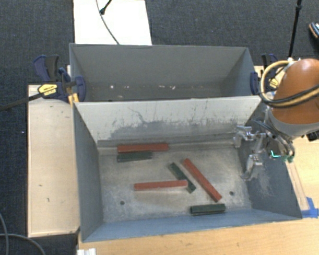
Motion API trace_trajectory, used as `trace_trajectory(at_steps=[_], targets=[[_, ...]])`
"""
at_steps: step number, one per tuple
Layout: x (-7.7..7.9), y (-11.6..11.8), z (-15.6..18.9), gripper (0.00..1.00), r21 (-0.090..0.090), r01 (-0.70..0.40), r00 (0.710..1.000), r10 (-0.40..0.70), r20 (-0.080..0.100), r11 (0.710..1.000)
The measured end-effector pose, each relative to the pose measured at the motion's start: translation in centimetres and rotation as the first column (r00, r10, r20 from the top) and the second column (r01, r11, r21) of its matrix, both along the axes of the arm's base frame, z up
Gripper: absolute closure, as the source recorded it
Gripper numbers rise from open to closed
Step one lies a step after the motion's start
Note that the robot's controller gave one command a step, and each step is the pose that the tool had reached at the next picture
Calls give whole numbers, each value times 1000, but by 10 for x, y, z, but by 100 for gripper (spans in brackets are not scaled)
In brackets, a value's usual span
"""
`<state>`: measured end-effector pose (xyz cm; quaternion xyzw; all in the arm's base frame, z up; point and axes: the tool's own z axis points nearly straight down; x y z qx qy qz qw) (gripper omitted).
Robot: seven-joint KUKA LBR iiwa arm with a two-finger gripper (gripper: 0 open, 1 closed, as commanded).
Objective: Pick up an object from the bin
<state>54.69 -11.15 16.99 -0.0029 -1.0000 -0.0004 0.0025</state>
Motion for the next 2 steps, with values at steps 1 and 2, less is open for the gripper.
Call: trace_trajectory(at_steps=[1,2], targets=[[-12,87,-62,0,2,-246,969,246,5,969],[28,151,-100,0,1,-207,978,207,9,978]])
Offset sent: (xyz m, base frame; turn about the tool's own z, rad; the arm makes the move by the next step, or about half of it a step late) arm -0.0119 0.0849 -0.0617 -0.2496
